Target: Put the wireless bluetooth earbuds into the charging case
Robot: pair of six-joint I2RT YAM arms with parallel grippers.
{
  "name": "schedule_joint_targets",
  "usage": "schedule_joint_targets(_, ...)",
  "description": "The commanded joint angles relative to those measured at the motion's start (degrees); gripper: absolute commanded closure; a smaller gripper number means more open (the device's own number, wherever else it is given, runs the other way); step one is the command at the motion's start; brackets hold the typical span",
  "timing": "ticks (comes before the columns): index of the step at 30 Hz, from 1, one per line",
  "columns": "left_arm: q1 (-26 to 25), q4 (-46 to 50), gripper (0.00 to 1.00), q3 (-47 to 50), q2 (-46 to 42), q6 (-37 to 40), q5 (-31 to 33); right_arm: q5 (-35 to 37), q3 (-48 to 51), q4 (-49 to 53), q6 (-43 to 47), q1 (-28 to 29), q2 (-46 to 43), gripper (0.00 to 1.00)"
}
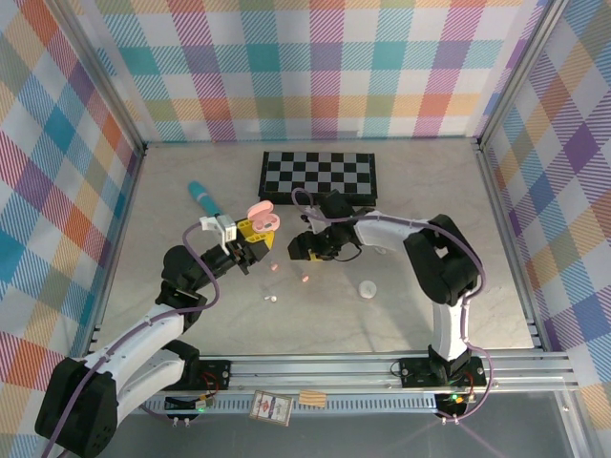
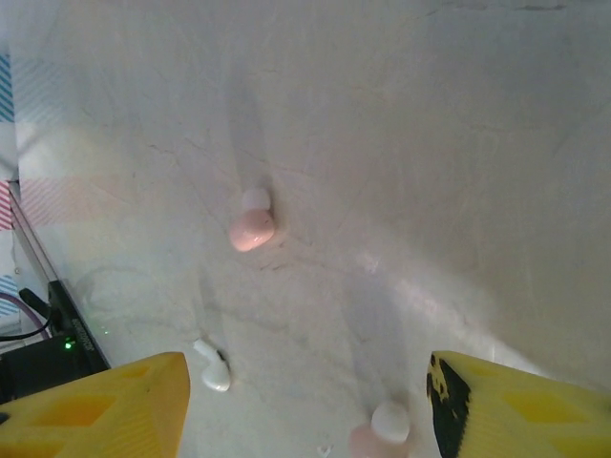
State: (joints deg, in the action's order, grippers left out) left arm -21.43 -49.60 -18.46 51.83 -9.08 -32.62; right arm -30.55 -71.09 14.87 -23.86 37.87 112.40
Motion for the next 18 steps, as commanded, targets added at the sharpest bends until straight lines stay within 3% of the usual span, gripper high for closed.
schedule_joint_targets(1, 0.78, -1.14, 0.67, -0.21, -1.69, -0.76, 0.70, -3.01, -2.05, 1.95, 3.11, 0.24, 2.29, 0.34)
schedule_joint_targets(18, 1.39, -1.11, 0.67, -1.49, -0.09, -0.32, 1.38, -5.03, 6.79, -0.02, 1.62, 2.27, -2.46, 0.40)
